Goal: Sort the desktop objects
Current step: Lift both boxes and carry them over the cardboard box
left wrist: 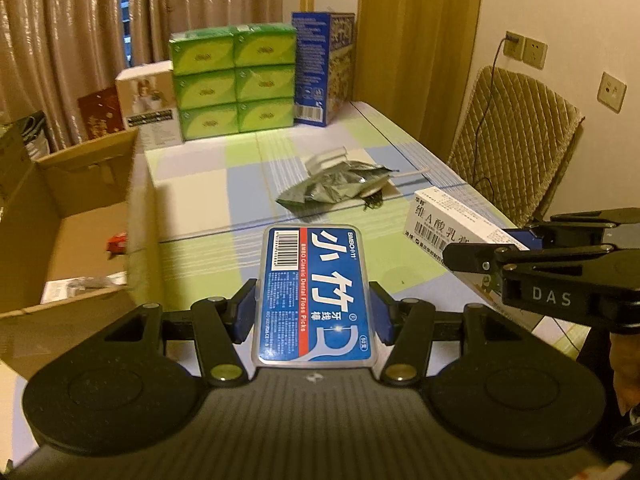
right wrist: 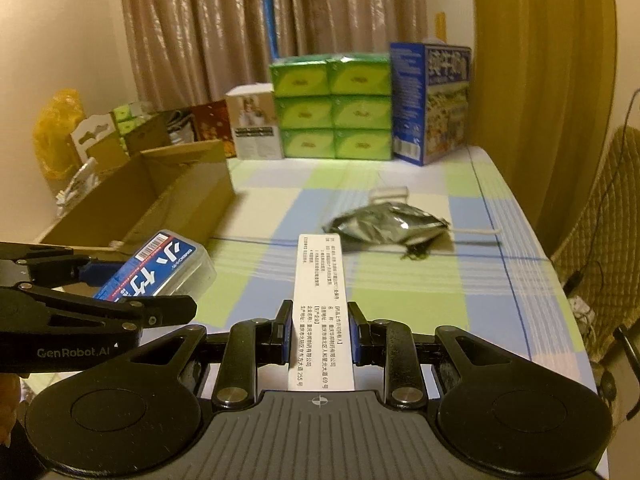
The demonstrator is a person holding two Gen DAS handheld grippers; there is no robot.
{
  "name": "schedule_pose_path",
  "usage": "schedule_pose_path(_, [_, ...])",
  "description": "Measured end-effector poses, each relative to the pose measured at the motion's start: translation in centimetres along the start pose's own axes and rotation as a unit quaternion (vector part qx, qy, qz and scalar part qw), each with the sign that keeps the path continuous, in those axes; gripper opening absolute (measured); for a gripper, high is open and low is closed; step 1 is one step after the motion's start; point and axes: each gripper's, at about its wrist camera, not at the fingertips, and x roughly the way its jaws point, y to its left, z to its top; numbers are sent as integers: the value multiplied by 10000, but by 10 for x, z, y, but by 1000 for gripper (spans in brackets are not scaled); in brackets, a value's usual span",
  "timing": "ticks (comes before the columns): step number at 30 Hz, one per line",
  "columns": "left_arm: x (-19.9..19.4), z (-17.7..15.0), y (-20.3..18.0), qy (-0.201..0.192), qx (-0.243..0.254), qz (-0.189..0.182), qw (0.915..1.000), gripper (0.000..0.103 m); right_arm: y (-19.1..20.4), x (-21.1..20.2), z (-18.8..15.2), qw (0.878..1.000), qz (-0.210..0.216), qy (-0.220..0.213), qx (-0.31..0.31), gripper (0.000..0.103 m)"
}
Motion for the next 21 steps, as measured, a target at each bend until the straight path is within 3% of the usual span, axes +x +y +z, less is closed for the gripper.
schedule_pose_path(21, [-75,-10,36,-388,-248,405,9981,52,69,-29,19,9976,436,-363,-404,23])
